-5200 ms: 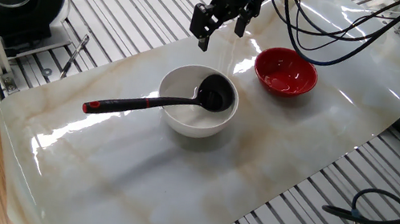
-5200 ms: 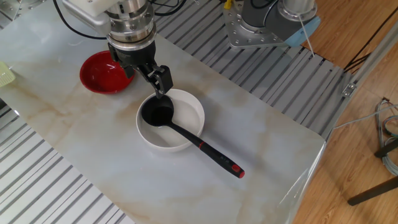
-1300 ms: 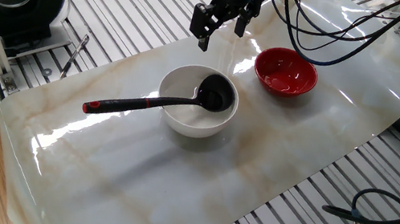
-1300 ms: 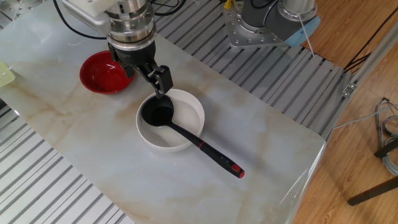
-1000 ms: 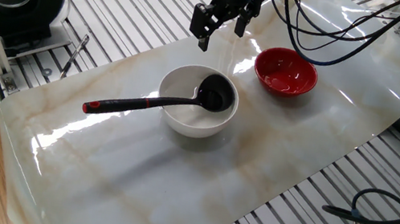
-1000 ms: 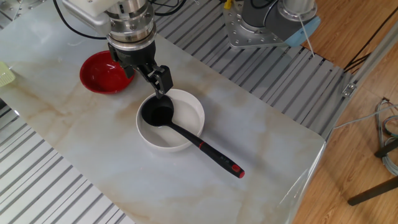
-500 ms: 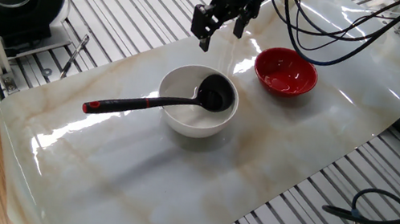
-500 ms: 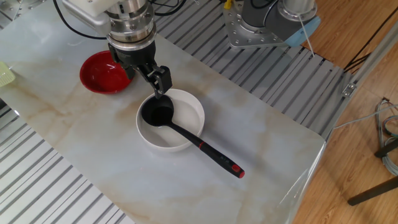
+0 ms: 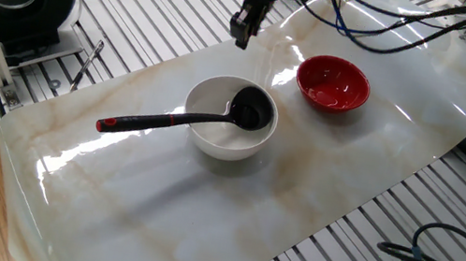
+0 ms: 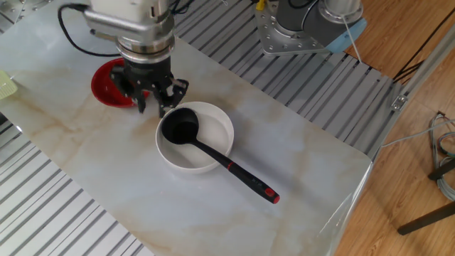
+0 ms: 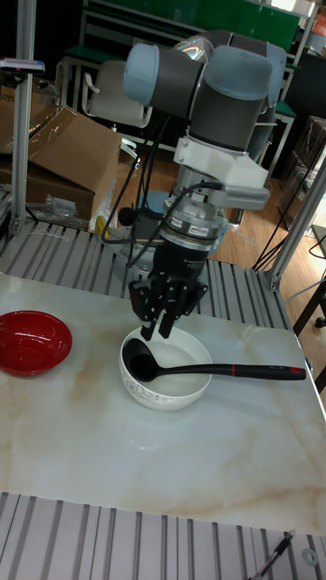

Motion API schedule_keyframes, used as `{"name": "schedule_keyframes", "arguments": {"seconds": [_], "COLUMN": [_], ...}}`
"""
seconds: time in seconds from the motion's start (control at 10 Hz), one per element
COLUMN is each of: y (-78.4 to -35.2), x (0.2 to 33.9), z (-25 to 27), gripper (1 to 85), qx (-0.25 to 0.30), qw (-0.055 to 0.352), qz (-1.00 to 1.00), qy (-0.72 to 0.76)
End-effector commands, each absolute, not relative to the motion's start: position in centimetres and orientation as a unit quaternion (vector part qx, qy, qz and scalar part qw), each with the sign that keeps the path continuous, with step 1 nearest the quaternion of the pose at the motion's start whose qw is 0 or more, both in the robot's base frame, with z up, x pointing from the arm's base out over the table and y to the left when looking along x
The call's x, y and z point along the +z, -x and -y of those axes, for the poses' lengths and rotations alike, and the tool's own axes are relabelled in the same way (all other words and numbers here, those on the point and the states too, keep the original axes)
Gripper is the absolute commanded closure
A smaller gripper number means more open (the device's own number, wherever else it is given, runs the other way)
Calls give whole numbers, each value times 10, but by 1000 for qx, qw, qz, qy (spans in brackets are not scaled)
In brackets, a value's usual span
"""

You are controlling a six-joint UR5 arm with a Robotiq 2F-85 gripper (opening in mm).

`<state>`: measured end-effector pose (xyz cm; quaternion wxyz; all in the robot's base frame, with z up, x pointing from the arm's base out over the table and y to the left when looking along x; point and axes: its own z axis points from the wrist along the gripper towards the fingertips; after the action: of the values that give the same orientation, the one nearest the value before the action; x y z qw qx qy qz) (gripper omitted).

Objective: Scoop water with a large spoon from one bowl to another

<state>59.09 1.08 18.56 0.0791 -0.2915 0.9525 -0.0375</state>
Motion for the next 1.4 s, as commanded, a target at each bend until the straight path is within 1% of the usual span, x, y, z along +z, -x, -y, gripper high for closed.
{"name": "schedule_keyframes", "arguments": {"seconds": [0.0,0.1,0.2,0.3,0.4,0.5,0.6,0.7,0.8,0.9,1.0,1.1,1.2,1.3], "y": [-597,-590,-583,-577,-576,-577,-568,-560,-559,-567,-559,-558,-570,-572], "x": [182,181,180,180,180,175,170,170,172,173,173,172,173,174], "z": [-30,-28,-19,-16,-12,-25,-51,-64,-84,-98,-97,-95,-69,-59], "gripper": [503,503,487,480,477,473,473,473,513,537,633,557,563,557], "qx": [-43,-43,-57,-58,-65,-55,-28,-23,-4,12,19,15,-43,-62], "qw": [89,73,52,37,31,34,32,28,47,69,53,50,50,44], "qz": [-931,-926,-903,-892,-882,-886,-896,-899,-911,-919,-923,-918,-898,-886], "qy": [351,369,423,448,466,458,441,436,410,389,381,392,435,457]}}
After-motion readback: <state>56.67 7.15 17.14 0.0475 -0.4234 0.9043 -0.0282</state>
